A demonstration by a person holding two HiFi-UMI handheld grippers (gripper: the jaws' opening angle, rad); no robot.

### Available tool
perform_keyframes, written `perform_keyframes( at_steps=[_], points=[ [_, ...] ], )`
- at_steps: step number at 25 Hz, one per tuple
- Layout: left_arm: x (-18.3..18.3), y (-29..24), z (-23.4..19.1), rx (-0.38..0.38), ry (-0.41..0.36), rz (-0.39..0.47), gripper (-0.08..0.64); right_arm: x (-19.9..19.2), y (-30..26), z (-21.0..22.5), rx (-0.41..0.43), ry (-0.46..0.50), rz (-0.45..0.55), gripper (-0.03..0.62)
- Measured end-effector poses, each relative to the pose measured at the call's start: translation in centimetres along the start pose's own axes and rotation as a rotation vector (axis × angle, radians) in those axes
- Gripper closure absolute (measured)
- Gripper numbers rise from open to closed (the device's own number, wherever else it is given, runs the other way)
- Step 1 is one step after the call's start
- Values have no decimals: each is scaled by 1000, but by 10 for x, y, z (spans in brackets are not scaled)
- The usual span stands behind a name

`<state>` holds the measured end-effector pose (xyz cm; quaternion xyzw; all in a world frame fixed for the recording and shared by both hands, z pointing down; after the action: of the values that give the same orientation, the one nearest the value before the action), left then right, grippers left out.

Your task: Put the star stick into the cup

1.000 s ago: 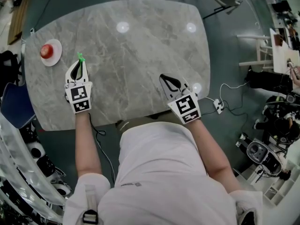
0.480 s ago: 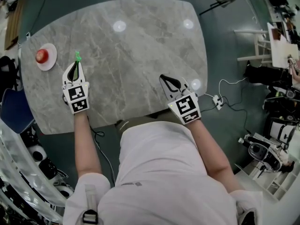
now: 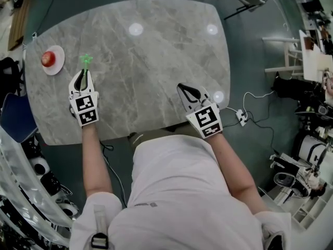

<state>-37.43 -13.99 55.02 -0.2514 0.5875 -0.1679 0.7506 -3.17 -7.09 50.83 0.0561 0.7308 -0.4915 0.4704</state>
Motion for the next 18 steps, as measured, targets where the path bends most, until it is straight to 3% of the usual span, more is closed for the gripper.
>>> perform_keyframes(
  at_steps=[12, 18],
  points=[
    [14, 38, 27, 73, 47, -10, 509, 13, 12, 24, 74, 45, 83, 584],
    [34, 63, 56, 70, 93, 10, 526, 22, 22, 37, 116, 82, 140, 584]
  ],
)
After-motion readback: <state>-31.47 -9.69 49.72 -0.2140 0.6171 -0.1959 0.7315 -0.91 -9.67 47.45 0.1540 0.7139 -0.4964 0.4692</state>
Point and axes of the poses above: the fingertips, and each gripper's own axes: y backward along the fingers, z to its right, x out of its top, the point moved 2 cm from there along y, backward along the fingers, and after that the axes turned 4 degrees about y, right-handed, at the moved point
